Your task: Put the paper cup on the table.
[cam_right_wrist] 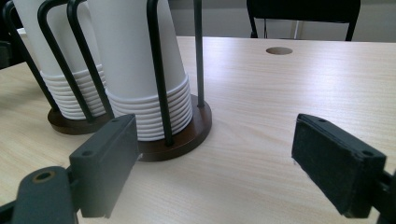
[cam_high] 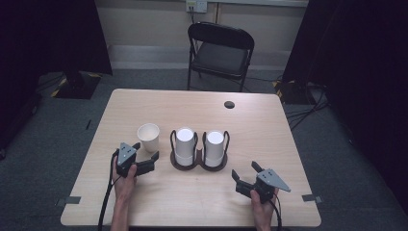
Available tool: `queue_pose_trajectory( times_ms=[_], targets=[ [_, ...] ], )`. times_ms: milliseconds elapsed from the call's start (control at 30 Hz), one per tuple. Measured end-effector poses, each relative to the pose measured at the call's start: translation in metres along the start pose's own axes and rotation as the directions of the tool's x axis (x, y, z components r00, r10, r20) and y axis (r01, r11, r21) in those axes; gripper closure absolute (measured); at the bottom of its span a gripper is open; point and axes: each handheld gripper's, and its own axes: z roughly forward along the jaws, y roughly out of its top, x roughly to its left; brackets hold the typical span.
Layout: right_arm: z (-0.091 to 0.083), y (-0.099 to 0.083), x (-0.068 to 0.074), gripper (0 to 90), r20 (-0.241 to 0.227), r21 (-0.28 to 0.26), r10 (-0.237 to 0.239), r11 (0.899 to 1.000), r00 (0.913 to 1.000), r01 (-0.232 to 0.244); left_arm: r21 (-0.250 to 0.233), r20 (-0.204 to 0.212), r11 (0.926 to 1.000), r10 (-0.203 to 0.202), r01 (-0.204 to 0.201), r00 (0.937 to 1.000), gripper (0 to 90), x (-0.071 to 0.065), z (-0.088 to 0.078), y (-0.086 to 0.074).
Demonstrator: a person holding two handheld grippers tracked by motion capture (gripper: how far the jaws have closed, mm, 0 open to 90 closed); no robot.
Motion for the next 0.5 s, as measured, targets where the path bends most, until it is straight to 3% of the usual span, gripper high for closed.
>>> queue_pose_trajectory(
  times_ms=[167,300,500],
  targets=[
    [-0.001,0.0,0.0,14.3,0.001,-0.003,0.003,1.0,1.0,-0.003,0.017,-0.013,0.9992,0.037,-0.037,0.9992,15.7,-0.016,-0.009,-0.001],
    [-0.001,0.0,0.0,14.3,0.0,-0.005,0.004,1.0,1.0,-0.004,0.021,-0.029,0.9991,0.038,-0.037,0.9989,15.8,-0.025,-0.017,-0.004],
    [-0.001,0.0,0.0,14.3,0.0,-0.005,0.004,1.0,1.0,-0.004,0.005,-0.01,0.9987,0.051,-0.051,0.9986,15.8,-0.039,-0.023,-0.009]
  ],
)
